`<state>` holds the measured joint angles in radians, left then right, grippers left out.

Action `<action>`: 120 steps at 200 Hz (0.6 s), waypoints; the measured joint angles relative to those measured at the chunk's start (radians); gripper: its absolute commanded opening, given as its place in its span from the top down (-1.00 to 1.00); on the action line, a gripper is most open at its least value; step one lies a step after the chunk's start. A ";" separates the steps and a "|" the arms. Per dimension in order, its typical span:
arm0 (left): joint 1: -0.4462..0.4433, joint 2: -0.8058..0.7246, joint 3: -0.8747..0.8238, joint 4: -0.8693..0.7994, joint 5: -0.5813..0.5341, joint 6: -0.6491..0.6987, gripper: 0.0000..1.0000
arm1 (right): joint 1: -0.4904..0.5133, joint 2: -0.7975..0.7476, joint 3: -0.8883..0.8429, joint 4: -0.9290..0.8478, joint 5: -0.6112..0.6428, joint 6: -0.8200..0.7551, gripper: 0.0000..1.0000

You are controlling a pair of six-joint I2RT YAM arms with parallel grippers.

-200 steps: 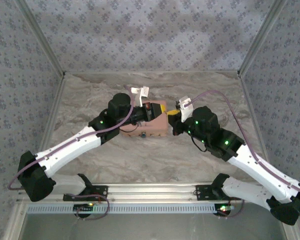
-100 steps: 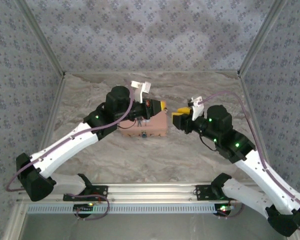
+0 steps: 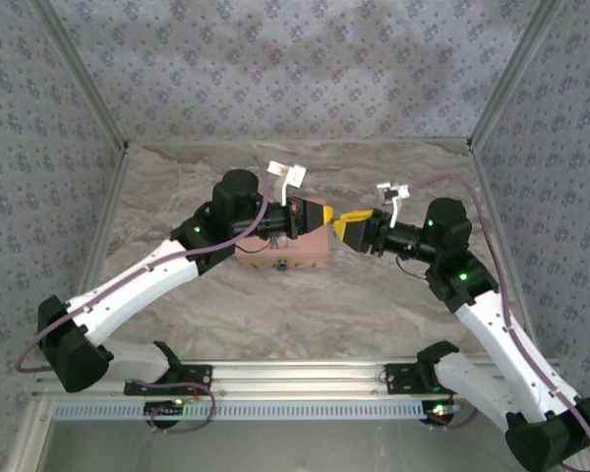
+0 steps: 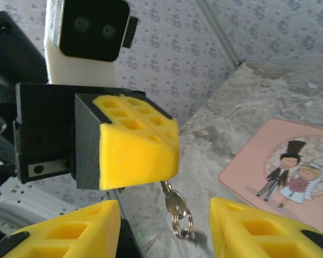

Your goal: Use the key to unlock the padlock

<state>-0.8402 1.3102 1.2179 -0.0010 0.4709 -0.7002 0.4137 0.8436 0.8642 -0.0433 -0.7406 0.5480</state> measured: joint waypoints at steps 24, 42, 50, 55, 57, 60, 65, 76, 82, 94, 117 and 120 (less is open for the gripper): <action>0.000 0.000 -0.006 0.026 0.017 -0.008 1.00 | 0.000 0.004 -0.003 0.030 -0.030 0.024 0.30; 0.000 0.000 -0.017 0.048 0.031 -0.017 1.00 | -0.001 0.006 -0.003 0.038 -0.038 0.034 0.41; 0.000 0.000 -0.019 0.055 0.035 -0.020 1.00 | -0.004 0.009 -0.003 0.040 -0.040 0.037 0.47; 0.000 0.000 -0.021 0.058 0.038 -0.023 1.00 | -0.004 0.011 -0.003 0.042 -0.042 0.037 0.52; 0.000 0.000 -0.022 0.060 0.039 -0.023 1.00 | -0.004 0.011 -0.003 0.043 -0.042 0.040 0.54; 0.000 0.000 -0.023 0.061 0.040 -0.024 1.00 | -0.004 0.013 -0.003 0.042 -0.042 0.042 0.55; 0.000 -0.001 -0.024 0.063 0.042 -0.026 1.00 | -0.004 0.015 -0.004 0.043 -0.042 0.042 0.57; 0.000 -0.001 -0.027 0.068 0.042 -0.026 1.00 | -0.005 0.019 -0.004 0.044 -0.042 0.041 0.65; 0.000 -0.002 -0.029 0.071 0.042 -0.027 1.00 | -0.006 0.021 -0.004 0.044 -0.042 0.040 0.74; 0.000 -0.003 -0.030 0.074 0.044 -0.027 1.00 | -0.007 0.024 -0.005 0.044 -0.042 0.043 0.85; 0.000 -0.007 -0.032 0.076 0.041 -0.027 1.00 | -0.007 0.023 -0.005 0.051 -0.050 0.041 1.00; 0.000 -0.007 -0.032 0.076 0.041 -0.027 1.00 | -0.006 0.023 -0.005 0.051 -0.050 0.038 1.00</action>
<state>-0.8398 1.3033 1.1862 0.0750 0.5117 -0.7269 0.4072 0.8669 0.8589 0.0082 -0.7910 0.5858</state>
